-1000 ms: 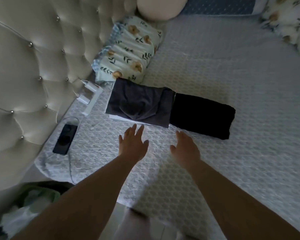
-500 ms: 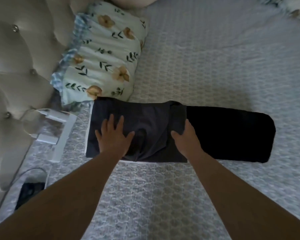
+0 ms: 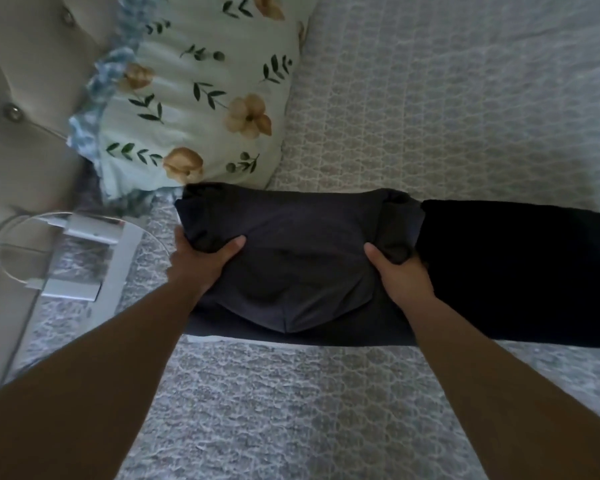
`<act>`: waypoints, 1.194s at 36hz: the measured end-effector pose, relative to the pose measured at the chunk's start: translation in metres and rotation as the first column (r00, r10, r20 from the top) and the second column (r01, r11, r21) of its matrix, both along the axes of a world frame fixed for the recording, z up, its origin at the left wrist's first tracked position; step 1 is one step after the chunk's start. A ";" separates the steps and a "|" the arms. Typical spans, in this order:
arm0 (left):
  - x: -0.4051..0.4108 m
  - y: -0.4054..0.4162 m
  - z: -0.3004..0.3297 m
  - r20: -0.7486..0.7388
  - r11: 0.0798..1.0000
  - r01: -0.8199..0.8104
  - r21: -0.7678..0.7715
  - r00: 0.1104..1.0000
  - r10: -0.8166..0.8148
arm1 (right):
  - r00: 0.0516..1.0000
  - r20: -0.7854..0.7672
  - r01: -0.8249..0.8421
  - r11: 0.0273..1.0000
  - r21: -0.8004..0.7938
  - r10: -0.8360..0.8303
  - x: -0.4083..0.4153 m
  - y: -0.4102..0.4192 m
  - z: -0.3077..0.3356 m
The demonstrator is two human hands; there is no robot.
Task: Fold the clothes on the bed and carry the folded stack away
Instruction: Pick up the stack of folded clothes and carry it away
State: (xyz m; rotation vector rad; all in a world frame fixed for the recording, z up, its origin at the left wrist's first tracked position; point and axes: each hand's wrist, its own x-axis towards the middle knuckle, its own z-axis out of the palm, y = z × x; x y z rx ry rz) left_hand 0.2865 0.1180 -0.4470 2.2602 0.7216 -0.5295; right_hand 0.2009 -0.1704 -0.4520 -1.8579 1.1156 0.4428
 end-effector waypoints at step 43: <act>-0.043 -0.022 0.109 -0.068 0.989 0.130 0.070 0.990 -0.125 | 0.997 -0.065 -0.052 0.956 -0.287 0.035 -0.043 0.031 0.131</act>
